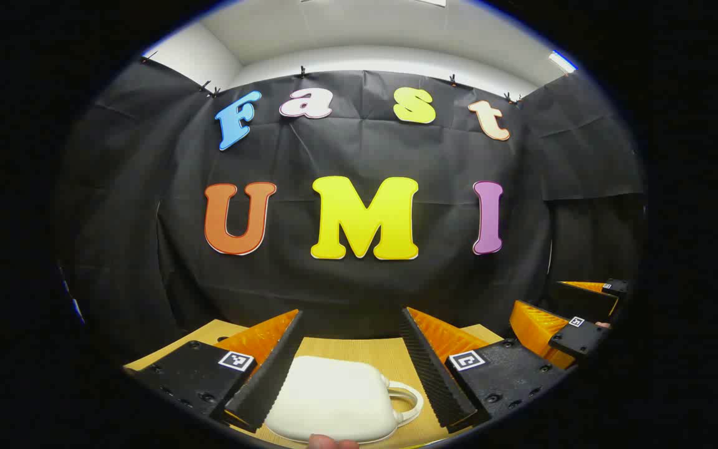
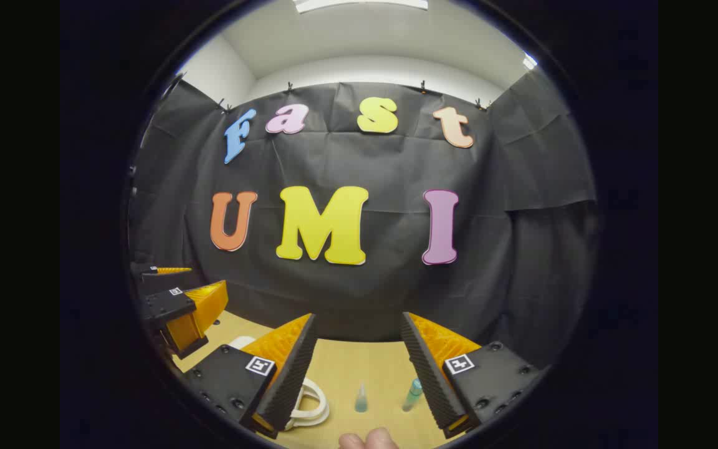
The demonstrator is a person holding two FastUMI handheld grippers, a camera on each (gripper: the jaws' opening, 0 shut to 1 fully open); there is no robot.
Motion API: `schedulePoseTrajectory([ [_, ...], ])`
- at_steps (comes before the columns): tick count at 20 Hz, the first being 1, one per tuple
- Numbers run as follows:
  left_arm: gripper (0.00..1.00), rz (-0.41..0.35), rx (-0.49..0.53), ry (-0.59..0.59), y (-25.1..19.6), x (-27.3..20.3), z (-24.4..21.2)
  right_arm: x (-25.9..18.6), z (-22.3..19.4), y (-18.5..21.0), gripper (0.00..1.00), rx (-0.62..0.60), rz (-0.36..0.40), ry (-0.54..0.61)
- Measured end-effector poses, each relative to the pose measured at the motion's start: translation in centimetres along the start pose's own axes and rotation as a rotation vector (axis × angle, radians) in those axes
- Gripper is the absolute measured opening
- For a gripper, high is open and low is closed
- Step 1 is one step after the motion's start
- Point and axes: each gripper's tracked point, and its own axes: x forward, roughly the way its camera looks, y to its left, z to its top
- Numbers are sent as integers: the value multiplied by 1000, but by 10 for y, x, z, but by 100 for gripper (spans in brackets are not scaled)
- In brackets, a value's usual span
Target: First open the suitcase, pack the skin care products into it, and then close the suitcase.
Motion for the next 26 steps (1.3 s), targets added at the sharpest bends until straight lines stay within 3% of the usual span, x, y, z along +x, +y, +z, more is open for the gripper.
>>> schedulePoseTrajectory([
  [21, 98, -49, 15, 79, -42, 11, -32, 2, -23, -53, 80, 9, -55, 47],
  [26, 98, -67, 120, 108, -52, 19, -48, 5, -39, -76, 80, 6, -88, 82],
])
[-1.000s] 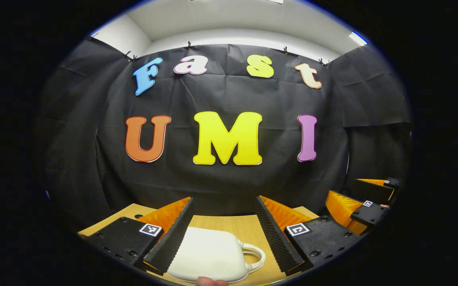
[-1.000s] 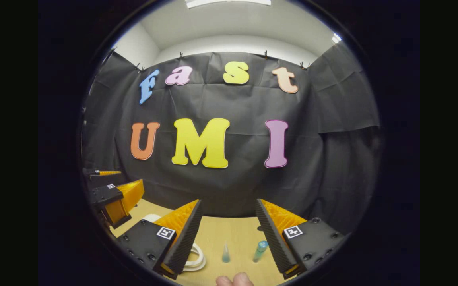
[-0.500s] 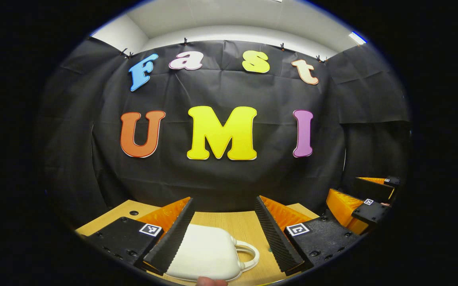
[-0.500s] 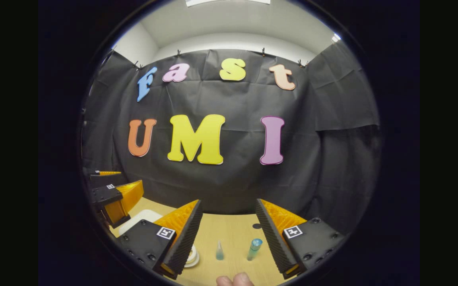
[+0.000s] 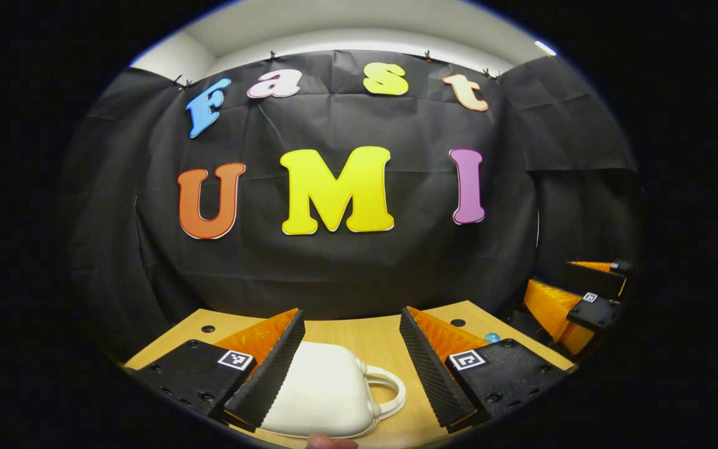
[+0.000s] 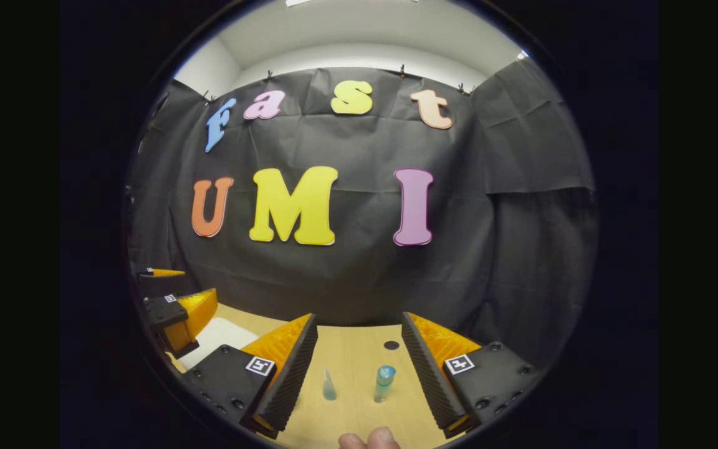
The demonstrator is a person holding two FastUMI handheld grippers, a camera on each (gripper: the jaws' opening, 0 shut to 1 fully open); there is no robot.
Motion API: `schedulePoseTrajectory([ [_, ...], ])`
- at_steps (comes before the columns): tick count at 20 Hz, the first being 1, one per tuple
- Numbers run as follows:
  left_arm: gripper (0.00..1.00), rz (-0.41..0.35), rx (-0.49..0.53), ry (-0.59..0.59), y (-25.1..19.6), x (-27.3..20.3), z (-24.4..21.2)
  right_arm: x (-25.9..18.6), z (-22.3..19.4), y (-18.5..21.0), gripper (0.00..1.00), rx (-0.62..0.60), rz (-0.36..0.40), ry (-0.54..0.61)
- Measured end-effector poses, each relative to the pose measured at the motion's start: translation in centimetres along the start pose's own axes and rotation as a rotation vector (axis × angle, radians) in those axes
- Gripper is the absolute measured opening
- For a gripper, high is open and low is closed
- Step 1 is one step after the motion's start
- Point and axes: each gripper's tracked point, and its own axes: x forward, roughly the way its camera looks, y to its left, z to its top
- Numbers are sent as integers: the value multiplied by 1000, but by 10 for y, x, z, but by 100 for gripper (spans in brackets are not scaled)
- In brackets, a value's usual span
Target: First open the suitcase, pack the skin care products into it, and then close the suitcase.
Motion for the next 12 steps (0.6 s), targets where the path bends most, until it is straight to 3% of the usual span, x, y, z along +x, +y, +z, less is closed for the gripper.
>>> schedulePoseTrajectory([
  [7, 98, -153, 289, 138, -50, 14, -60, -1, -20, -71, 80, -28, -128, 41],
  [12, 99, -225, 578, 377, -79, 21, -143, -18, -41, -134, 81, -53, -249, 91],
])
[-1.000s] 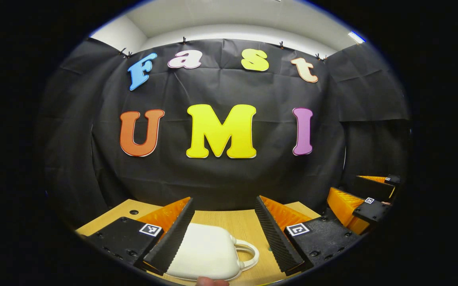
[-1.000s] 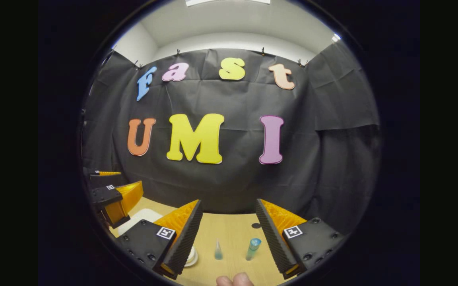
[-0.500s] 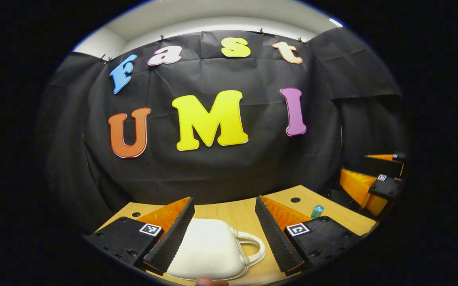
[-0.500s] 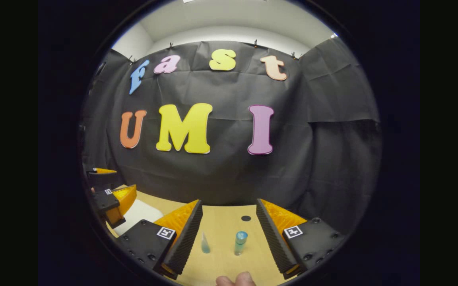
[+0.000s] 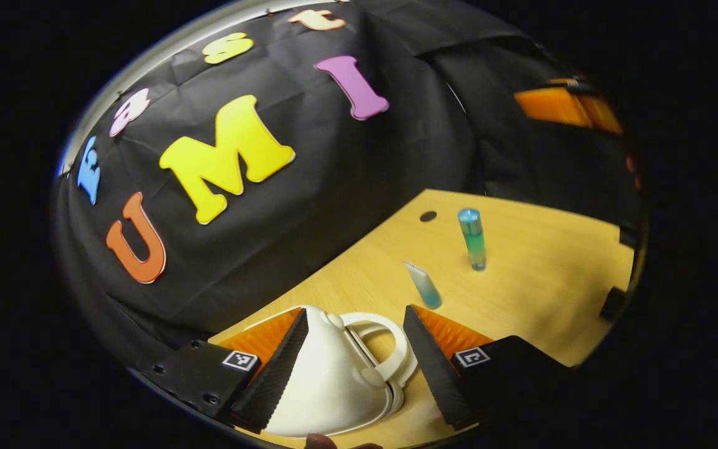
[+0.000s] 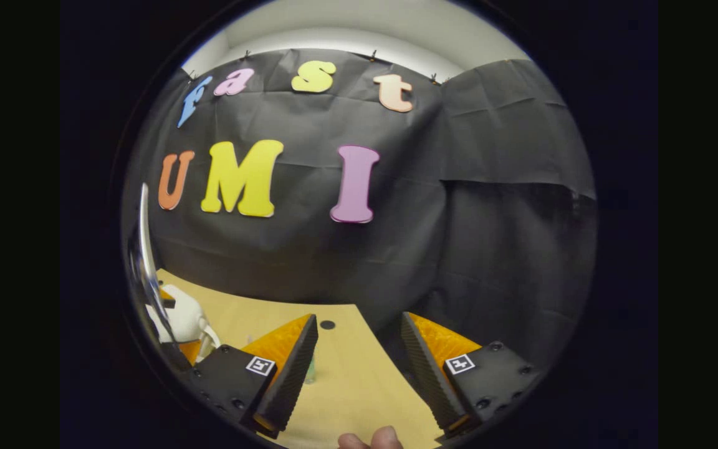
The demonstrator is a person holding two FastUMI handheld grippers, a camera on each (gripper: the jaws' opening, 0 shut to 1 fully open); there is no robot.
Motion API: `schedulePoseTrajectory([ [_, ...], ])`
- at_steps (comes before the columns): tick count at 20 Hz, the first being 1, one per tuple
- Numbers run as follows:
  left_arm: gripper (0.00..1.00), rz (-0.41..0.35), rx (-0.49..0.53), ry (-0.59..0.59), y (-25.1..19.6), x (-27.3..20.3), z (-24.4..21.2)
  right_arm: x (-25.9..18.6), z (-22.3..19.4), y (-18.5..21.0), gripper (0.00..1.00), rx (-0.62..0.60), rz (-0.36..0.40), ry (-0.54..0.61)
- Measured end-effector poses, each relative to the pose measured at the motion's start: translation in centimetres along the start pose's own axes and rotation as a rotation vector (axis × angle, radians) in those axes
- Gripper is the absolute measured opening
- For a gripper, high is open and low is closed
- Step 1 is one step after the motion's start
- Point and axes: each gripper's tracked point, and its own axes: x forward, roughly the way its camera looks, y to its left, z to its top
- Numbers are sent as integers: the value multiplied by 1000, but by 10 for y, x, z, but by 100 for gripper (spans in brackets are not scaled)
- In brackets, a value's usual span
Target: First open the suitcase, pack the skin care products into it, and then close the suitcase.
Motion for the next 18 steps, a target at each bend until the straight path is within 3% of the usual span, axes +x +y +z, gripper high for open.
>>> schedulePoseTrajectory([
  [5, 96, -37, 284, 205, -25, 34, -51, -8, -21, -35, 80, 16, -70, 45],
  [8, 93, -34, 331, 251, -27, 47, -63, -6, -27, -44, 80, 29, -85, 52],
  [12, 79, -11, 385, 319, -26, 63, -72, 0, -39, -50, 80, 65, -91, 77],
  [16, 56, -10, 387, 392, -30, 69, -84, 4, -46, -51, 80, 84, -85, 93],
  [17, 42, 0, 385, 389, -27, 69, -81, 5, -46, -51, 80, 88, -88, 90],
  [18, 36, 6, 377, 389, -28, 67, -80, 4, -45, -52, 80, 93, -90, 88],
])
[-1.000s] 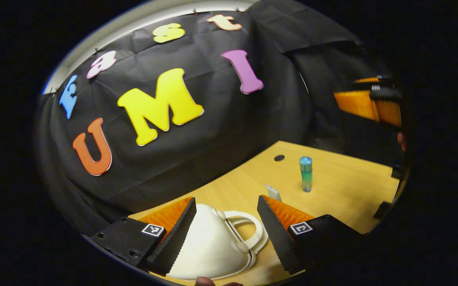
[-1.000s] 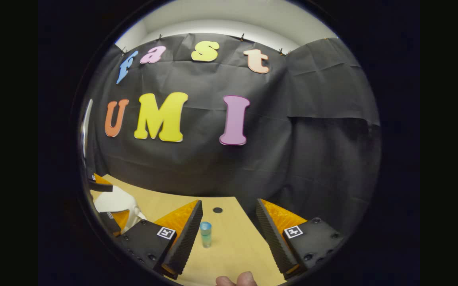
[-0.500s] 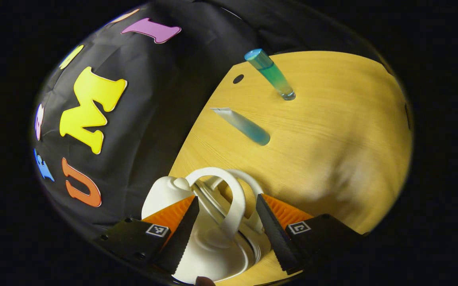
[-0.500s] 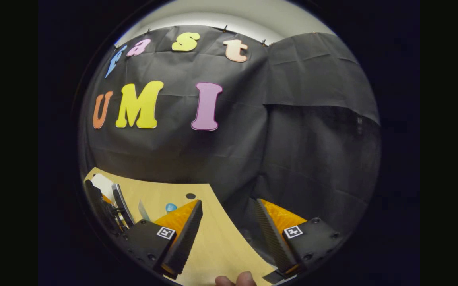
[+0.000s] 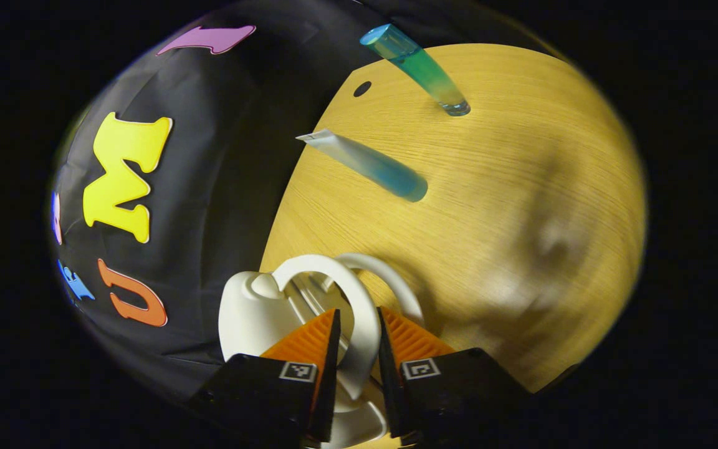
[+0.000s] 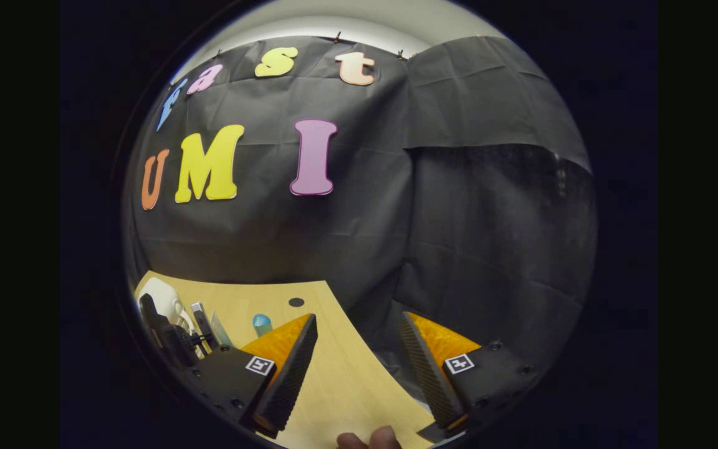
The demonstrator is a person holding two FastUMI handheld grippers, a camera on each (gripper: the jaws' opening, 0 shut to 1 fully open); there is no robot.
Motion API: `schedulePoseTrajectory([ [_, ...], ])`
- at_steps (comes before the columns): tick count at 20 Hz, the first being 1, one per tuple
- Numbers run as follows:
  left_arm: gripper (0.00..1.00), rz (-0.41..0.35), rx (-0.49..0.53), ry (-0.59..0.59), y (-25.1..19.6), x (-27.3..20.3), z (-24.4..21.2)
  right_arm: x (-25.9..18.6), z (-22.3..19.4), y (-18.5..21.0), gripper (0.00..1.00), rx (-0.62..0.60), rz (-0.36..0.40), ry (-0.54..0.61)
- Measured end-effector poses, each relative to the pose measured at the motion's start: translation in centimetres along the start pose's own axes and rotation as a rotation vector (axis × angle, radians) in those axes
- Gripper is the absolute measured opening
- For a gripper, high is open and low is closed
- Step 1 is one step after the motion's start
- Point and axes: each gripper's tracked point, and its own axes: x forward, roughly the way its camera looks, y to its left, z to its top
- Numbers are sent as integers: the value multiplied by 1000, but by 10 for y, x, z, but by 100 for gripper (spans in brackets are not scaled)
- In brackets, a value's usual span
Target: First open the suitcase, pack the skin care products into it, and then close the suitcase.
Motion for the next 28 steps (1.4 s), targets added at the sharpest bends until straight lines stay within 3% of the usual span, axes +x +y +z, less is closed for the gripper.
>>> schedulePoseTrajectory([
  [3, 20, 18, -33, -39, 6, -10, 11, -6, 2, 2, 80, -7, -6, -5],
  [5, 14, 28, -88, -60, 19, -24, 13, -11, 7, 7, 80, -15, 4, -15],
  [6, 16, 40, -126, -80, 31, -33, 14, -13, 11, 11, 80, -19, 10, -22],
  [8, 10, 67, -222, -140, 60, -55, 17, -17, 20, 19, 80, -25, 22, -37],
  [13, 8, 186, -481, -328, 180, -108, -12, -25, 40, 65, 80, -52, 87, -65],
  [17, 8, 212, -726, -411, 256, -109, -90, -38, 61, 106, 80, -101, 141, -98],
  [20, 7, 282, -825, -419, 290, -106, -168, -53, 70, 138, 80, -115, 173, -114],
  [24, 8, 339, -921, -386, 311, -65, -253, -72, 64, 173, 80, -142, 210, -101],
  [28, 8, 327, -1071, -319, 296, -9, -334, -83, 58, 192, 80, -190, 223, -86],
])
